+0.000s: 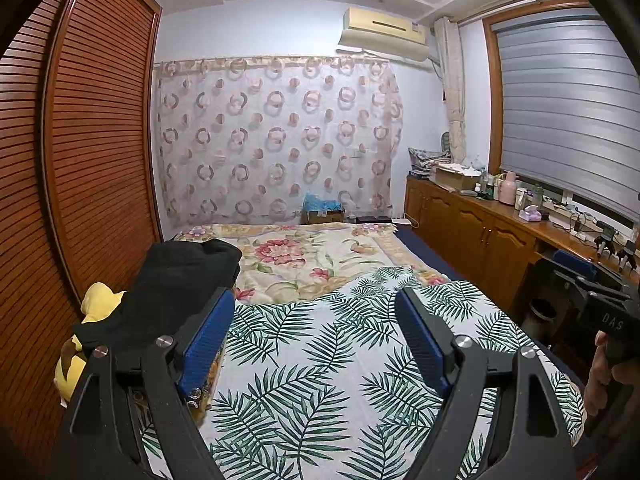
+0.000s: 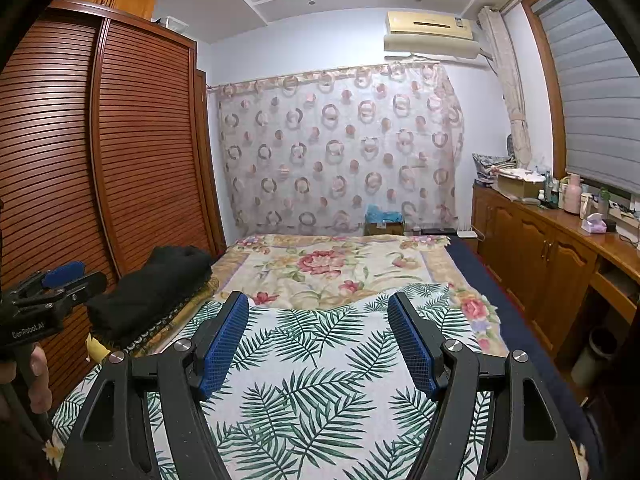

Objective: Fold small clothes

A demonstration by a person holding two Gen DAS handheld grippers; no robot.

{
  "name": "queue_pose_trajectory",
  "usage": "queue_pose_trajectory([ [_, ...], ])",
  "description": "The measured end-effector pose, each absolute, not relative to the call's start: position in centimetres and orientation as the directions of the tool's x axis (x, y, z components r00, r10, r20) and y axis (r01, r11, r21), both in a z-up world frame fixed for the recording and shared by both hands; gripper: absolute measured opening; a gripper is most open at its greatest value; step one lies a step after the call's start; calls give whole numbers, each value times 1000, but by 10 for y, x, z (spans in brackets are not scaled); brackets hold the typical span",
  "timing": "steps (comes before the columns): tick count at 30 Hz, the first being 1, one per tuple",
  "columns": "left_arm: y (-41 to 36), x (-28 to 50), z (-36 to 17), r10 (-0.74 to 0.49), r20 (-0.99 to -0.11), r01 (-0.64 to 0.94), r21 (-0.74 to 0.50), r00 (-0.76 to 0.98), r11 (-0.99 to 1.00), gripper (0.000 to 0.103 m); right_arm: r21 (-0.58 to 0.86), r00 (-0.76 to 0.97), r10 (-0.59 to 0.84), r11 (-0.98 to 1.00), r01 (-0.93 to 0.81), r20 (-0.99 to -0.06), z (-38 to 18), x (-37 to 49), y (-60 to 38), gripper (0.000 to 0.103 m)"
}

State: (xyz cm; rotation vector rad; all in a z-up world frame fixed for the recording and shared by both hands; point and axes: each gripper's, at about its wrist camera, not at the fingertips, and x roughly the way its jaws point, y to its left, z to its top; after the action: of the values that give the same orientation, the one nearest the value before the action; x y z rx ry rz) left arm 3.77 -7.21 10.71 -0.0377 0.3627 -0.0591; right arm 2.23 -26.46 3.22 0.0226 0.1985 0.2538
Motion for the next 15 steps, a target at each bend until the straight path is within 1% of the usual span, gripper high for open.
queue_pose_trajectory([
  [15,-71,38,106,-64,-353,51,-46,933,998,83,45,948,253,967,-249,-191,32,23,-267,74],
])
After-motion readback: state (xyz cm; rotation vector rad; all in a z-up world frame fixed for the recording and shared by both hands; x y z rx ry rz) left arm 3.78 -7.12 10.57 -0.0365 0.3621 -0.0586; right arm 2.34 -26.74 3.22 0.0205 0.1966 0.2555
